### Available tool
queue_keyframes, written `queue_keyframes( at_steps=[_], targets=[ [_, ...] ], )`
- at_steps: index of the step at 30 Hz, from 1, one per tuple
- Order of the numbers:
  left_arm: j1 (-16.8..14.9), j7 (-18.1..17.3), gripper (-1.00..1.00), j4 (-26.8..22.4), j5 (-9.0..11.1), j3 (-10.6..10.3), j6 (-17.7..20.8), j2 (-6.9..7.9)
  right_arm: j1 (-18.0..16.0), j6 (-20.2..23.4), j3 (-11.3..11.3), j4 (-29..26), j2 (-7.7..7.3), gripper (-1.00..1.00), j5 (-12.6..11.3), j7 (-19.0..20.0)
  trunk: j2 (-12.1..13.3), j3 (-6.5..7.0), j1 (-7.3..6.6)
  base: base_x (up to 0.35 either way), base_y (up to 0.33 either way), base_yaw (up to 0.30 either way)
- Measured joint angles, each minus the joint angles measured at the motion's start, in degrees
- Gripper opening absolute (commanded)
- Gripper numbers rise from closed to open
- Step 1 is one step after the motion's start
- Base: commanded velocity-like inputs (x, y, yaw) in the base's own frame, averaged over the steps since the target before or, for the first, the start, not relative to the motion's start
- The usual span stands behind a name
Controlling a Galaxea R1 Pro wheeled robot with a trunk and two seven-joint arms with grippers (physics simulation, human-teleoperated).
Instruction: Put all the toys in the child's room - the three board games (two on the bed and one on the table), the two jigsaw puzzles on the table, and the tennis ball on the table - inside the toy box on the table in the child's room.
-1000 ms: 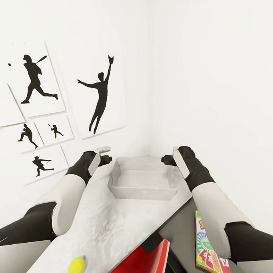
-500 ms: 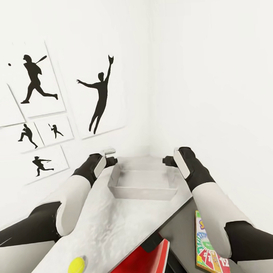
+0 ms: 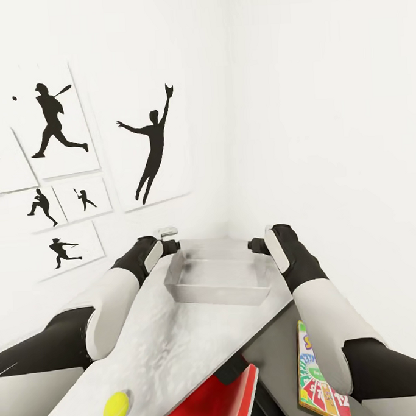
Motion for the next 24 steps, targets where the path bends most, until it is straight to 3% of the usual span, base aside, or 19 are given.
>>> queue_keyframes(
  at_steps=[11,17,21,24],
  targets=[
    [0.0,-0.28,1.0,0.01,0.01,-0.1,-1.16,-0.03,0.16,-0.04,0.04,0.01,-0.26,1.0,0.08,-0.02,0.01,-0.75,0.0,0.0,0.0,0.0],
    [0.0,-3.17,1.0,-0.05,-0.04,-0.27,-1.13,0.05,0.17,0.09,0.19,0.01,-0.35,1.0,0.09,-0.07,0.0,-1.31,0.0,0.0,0.0,0.0],
    [0.0,-5.32,1.0,-0.14,-0.06,-2.55,-0.95,0.19,0.19,0.11,0.29,0.01,-0.41,1.0,0.09,-0.05,0.0,-1.68,0.0,0.0,0.0,0.0],
    [0.0,-6.48,1.0,-0.18,0.03,-5.4,-0.76,0.45,0.2,0.1,0.33,0.01,-0.4,1.0,0.09,-0.04,0.0,-1.96,0.01,0.0,0.0,0.0]
  ],
)
